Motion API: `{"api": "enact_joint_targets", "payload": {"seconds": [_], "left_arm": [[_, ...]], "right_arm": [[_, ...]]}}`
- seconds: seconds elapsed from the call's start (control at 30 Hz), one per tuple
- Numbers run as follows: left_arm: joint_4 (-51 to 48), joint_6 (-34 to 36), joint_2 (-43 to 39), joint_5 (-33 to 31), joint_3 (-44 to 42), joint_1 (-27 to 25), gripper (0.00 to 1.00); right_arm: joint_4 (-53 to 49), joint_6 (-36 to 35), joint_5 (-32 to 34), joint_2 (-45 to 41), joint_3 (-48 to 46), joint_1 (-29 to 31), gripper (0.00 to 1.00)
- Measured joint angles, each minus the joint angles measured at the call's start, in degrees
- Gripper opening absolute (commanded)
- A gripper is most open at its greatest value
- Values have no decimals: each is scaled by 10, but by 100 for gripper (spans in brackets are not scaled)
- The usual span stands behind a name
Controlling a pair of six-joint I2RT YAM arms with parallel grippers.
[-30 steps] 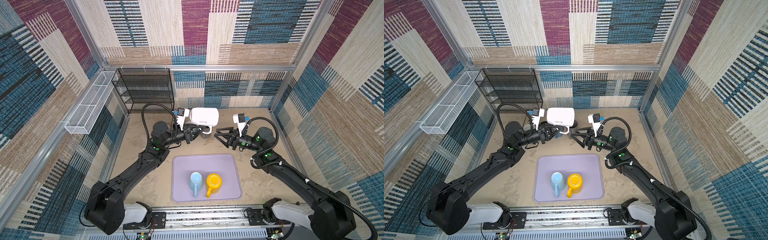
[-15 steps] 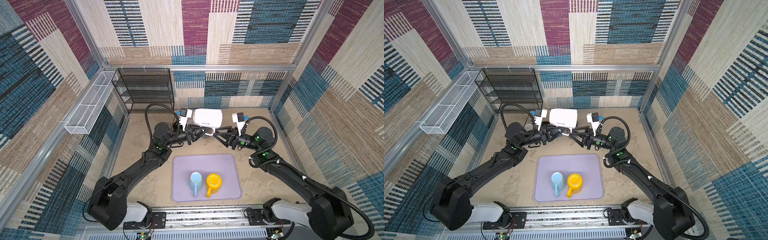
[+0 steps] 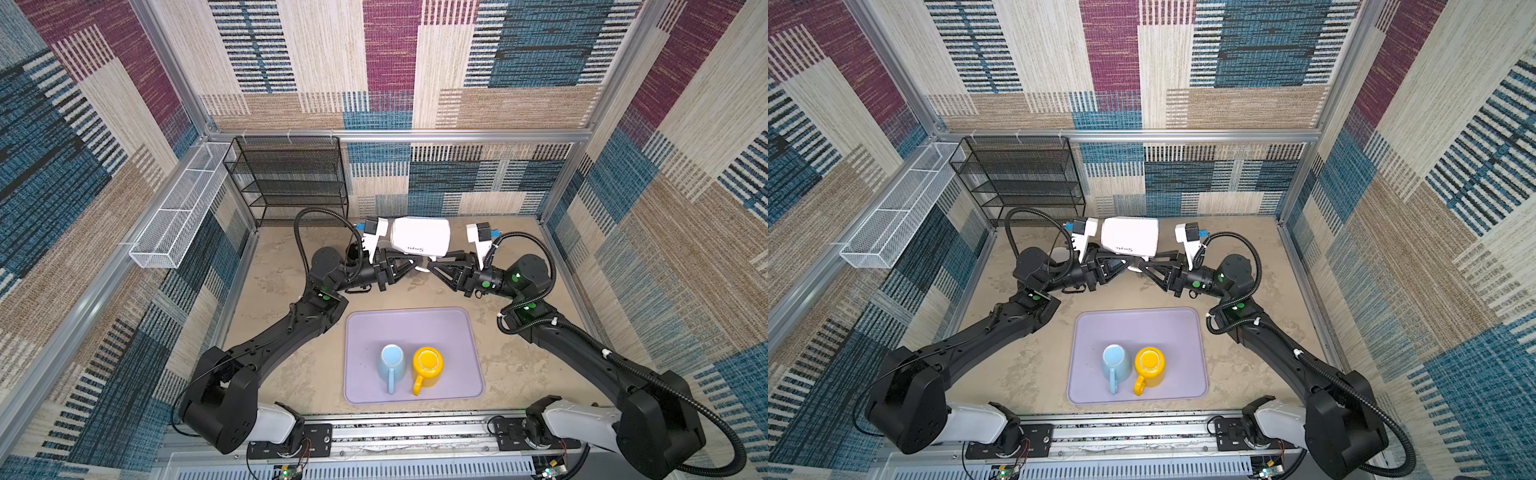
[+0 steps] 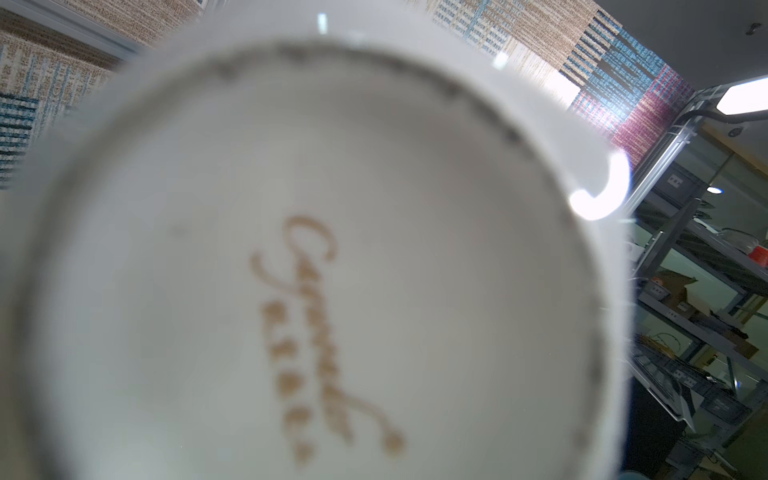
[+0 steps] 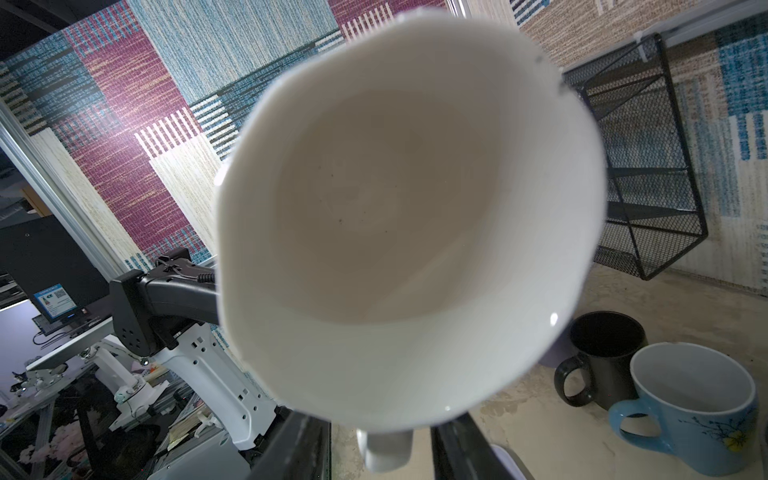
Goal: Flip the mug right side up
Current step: 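Grasp the white mug's handle with the right gripper beside the left gripper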
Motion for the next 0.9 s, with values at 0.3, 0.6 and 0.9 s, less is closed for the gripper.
{"api": "enact_joint_targets", "payload": {"seconds": [0.3, 0.6, 0.9], "left_arm": [[33, -4, 11, -1, -1, -7, 0], [60, -4, 24, -9, -1, -14, 0], [75, -17, 28, -8, -1, -17, 0]], "right_arm": [[15, 19, 0, 0, 0, 3, 36], [23, 29, 3, 0, -1, 2, 32], [22, 26, 14, -6, -4, 2, 20]]}}
